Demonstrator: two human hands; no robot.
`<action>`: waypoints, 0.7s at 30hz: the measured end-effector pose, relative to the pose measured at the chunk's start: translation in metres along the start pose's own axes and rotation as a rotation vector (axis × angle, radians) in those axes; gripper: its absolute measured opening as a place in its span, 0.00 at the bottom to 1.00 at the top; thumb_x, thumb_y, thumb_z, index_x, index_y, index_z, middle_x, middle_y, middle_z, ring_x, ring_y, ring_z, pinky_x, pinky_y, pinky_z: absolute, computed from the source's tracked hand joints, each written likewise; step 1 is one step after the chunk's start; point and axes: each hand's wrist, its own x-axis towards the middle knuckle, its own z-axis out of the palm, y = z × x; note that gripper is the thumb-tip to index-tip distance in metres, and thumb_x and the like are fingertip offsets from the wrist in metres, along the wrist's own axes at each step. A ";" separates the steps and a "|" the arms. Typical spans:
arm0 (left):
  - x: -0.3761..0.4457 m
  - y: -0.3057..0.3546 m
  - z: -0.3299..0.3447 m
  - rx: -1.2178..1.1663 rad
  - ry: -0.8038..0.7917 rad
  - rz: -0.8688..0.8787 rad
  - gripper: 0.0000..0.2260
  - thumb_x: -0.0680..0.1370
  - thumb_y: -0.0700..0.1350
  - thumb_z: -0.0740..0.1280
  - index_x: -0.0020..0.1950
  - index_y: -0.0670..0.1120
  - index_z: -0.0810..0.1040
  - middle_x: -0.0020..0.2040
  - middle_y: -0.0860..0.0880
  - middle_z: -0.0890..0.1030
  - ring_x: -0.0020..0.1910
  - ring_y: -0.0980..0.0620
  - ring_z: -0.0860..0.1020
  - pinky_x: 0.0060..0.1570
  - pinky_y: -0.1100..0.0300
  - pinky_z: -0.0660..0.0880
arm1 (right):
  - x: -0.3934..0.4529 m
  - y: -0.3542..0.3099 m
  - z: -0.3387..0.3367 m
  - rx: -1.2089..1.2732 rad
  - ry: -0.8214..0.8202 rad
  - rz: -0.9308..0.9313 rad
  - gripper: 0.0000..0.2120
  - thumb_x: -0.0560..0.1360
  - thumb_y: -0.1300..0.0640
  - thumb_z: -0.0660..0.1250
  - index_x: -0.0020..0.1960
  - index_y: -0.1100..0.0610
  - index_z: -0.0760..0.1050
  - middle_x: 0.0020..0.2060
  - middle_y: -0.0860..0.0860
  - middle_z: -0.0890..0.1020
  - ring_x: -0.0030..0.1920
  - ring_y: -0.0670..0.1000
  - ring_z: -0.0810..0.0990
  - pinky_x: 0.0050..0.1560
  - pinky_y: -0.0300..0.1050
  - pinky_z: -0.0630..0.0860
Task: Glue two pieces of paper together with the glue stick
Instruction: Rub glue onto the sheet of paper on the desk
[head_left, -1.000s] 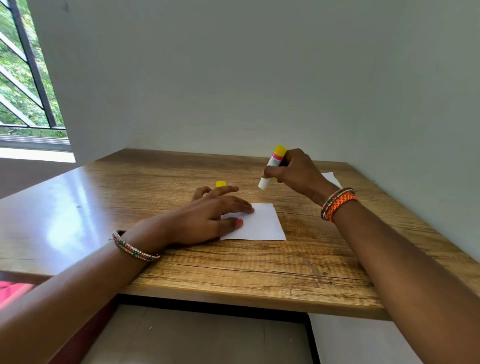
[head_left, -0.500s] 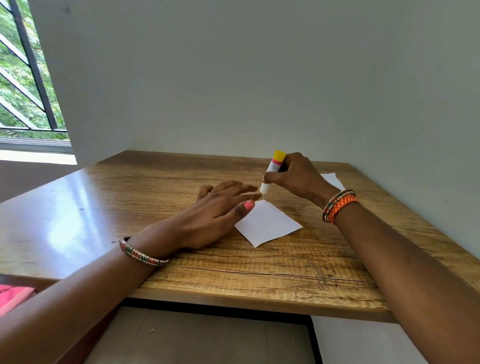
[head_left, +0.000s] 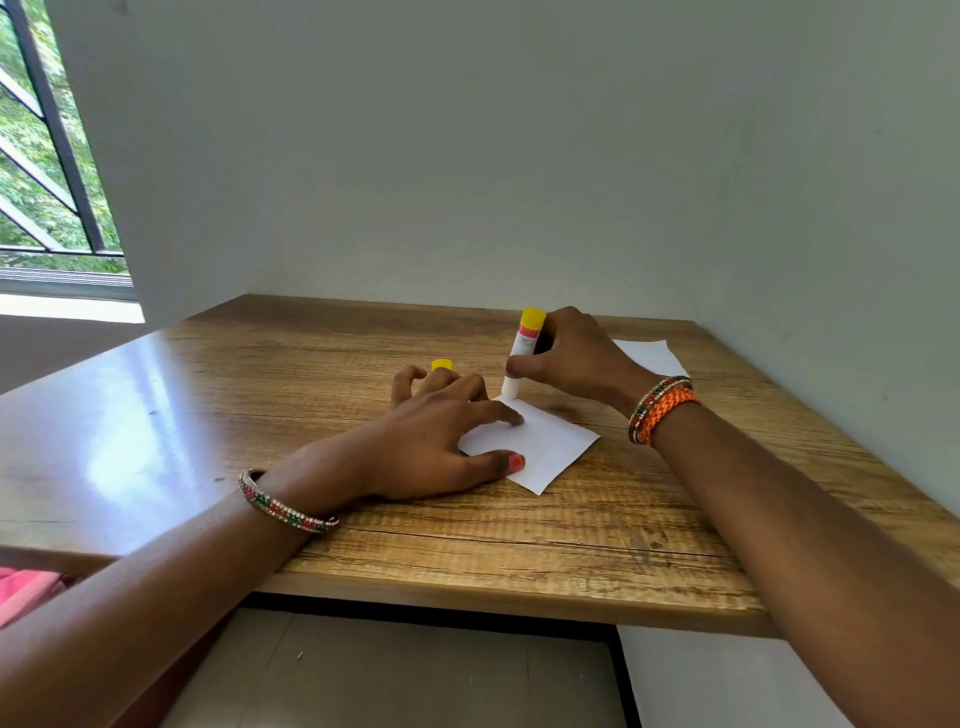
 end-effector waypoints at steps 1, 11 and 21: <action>0.000 0.000 0.000 0.006 -0.003 -0.004 0.30 0.70 0.68 0.50 0.70 0.60 0.64 0.57 0.54 0.69 0.63 0.55 0.61 0.64 0.54 0.45 | 0.000 0.000 0.001 -0.003 -0.009 -0.004 0.11 0.69 0.57 0.72 0.49 0.61 0.78 0.40 0.52 0.79 0.38 0.48 0.76 0.36 0.35 0.72; 0.001 0.000 0.000 -0.012 -0.017 -0.021 0.33 0.70 0.68 0.50 0.72 0.56 0.63 0.59 0.53 0.68 0.65 0.54 0.60 0.66 0.53 0.45 | -0.001 -0.004 0.003 -0.002 -0.032 -0.029 0.13 0.70 0.57 0.72 0.51 0.61 0.77 0.43 0.53 0.80 0.40 0.48 0.77 0.38 0.34 0.72; 0.000 0.000 0.000 0.009 -0.021 -0.028 0.34 0.69 0.69 0.49 0.72 0.57 0.62 0.59 0.54 0.67 0.66 0.54 0.59 0.67 0.51 0.44 | -0.004 -0.005 0.002 -0.048 -0.033 -0.030 0.13 0.70 0.55 0.71 0.50 0.61 0.76 0.43 0.54 0.79 0.42 0.50 0.77 0.39 0.37 0.72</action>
